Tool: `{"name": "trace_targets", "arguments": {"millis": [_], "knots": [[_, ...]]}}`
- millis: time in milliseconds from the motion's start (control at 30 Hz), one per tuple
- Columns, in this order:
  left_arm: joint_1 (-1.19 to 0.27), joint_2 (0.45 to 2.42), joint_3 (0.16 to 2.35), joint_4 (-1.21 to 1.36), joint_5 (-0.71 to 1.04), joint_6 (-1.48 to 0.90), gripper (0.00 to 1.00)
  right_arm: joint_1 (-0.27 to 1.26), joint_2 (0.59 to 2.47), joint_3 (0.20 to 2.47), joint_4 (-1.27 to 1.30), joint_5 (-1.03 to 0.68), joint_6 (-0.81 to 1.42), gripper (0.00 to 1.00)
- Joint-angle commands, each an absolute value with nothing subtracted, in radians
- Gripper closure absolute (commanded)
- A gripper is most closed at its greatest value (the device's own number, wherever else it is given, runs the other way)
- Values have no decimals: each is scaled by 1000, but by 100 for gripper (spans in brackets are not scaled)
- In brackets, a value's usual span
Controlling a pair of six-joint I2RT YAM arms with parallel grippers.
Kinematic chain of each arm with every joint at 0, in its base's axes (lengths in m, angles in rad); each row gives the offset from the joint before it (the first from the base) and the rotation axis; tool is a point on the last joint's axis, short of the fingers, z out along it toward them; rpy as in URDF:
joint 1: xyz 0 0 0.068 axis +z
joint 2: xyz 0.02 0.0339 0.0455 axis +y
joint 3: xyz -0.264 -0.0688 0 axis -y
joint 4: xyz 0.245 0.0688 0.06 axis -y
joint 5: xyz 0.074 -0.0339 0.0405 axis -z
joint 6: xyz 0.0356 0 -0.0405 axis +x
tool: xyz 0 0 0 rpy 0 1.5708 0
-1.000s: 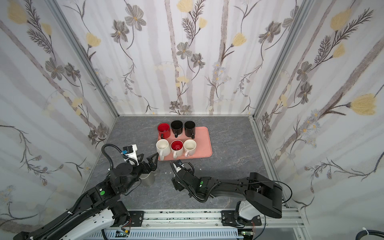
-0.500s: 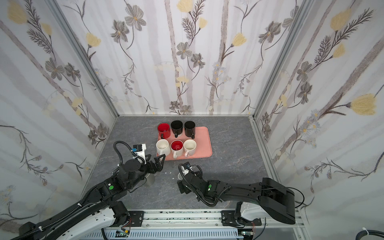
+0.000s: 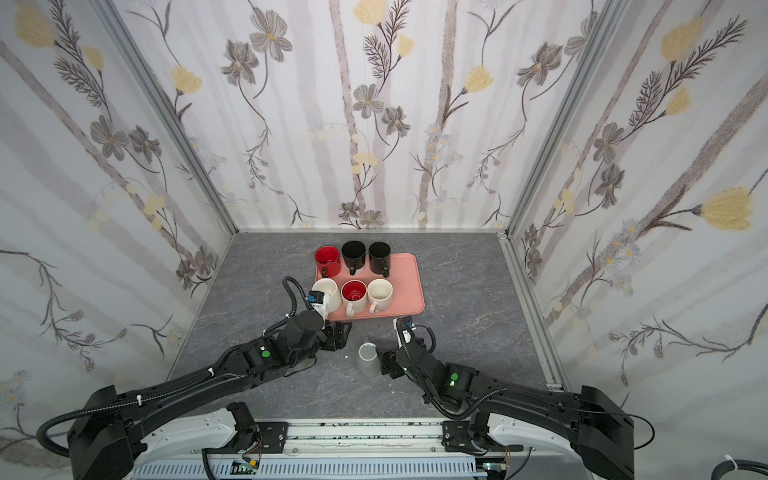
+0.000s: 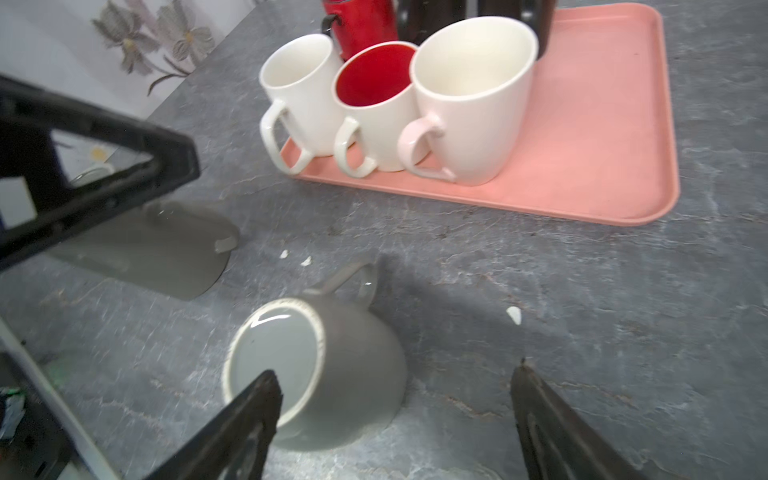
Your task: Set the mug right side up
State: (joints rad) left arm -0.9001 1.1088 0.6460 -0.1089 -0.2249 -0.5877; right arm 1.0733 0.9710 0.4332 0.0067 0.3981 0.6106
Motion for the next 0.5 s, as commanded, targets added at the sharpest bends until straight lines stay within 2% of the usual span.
{"name": "trace_targets", "arguments": {"millis": [0,167,467], "knots": [[-903,1133,660,-120,-248,-627,38,1019,991,435,-45,379,640,27],[-959,1201,670,-173,-266,-662,44,1000,1048,462,-50,342,625,35],[-1000,1341,630,-123,-216,-689,44,985,1105,460,-53,290,612,42]]}}
